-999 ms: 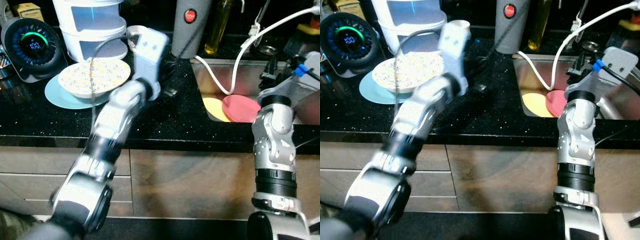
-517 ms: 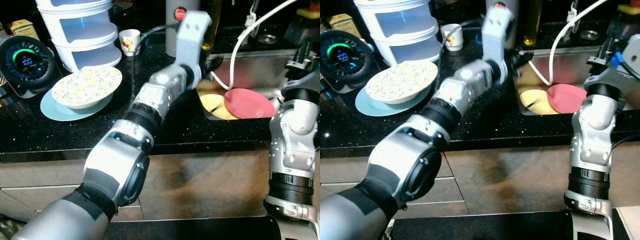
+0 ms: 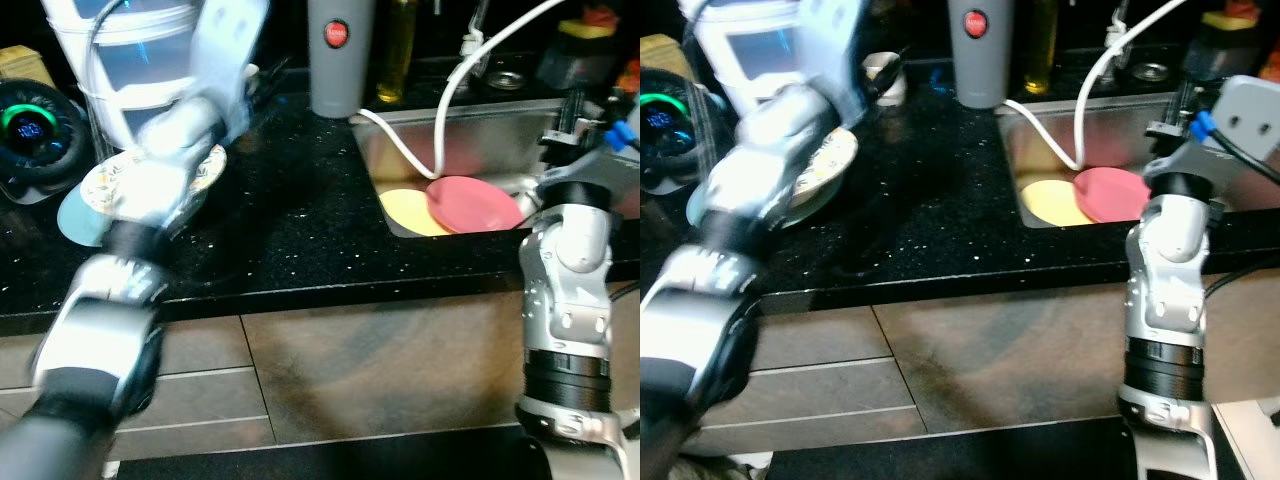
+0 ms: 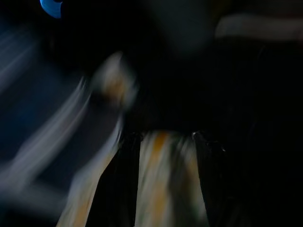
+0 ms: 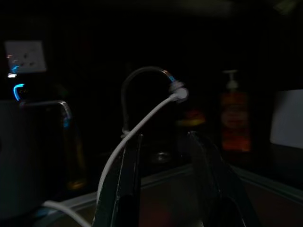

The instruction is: Kitchen organization

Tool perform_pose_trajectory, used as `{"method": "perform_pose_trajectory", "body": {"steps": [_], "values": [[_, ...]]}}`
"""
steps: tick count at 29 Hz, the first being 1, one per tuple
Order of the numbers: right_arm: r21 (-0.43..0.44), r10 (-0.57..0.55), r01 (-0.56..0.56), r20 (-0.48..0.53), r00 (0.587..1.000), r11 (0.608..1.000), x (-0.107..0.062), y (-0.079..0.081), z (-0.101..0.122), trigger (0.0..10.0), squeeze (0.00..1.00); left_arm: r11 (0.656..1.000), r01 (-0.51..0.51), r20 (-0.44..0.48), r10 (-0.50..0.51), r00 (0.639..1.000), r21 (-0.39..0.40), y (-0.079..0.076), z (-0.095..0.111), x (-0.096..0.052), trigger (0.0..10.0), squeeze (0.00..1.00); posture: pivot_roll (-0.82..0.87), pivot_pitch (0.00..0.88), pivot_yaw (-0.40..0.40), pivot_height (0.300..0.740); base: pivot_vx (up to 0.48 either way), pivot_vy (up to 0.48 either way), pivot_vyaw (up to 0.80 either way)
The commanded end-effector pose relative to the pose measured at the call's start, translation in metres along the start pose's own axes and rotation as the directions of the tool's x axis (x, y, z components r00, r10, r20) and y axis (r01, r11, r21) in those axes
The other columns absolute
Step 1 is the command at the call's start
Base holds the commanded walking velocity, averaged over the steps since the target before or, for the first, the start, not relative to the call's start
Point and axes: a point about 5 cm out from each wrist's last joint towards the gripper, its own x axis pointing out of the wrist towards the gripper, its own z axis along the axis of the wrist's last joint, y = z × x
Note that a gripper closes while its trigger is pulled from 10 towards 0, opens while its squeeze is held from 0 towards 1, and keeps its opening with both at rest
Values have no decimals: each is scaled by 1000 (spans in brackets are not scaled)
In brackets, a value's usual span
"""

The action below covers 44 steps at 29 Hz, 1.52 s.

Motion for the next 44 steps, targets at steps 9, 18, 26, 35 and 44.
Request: {"method": "perform_pose_trajectory", "body": {"steps": [9,18,26,35,44], "values": [[60,82,-78,-62,995,995,-1,23,-15,10000,0,948,109,-34,-103,994,298,-14,14,-47,10000,0,143,74,-24,740,0,0,0],[64,83,-78,-71,994,995,-2,23,-18,10000,0,938,145,-25,-145,989,314,-29,16,-58,10000,0,161,74,-22,740,0,0,0],[67,73,-69,-71,995,995,-1,20,-21,10000,0,917,170,-137,-128,982,362,-33,2,-66,10000,0,153,71,-14,740,0,0,0],[67,72,-68,-66,995,995,0,20,-21,10000,0,881,99,-175,-20,984,462,-27,-16,-56,9569,0,147,67,-20,740,0,0,0],[66,72,-68,-52,996,995,0,20,-17,10000,0,854,39,-104,17,994,519,-32,-22,-42,0,0,143,65,-22,740,0,0,0]]}}
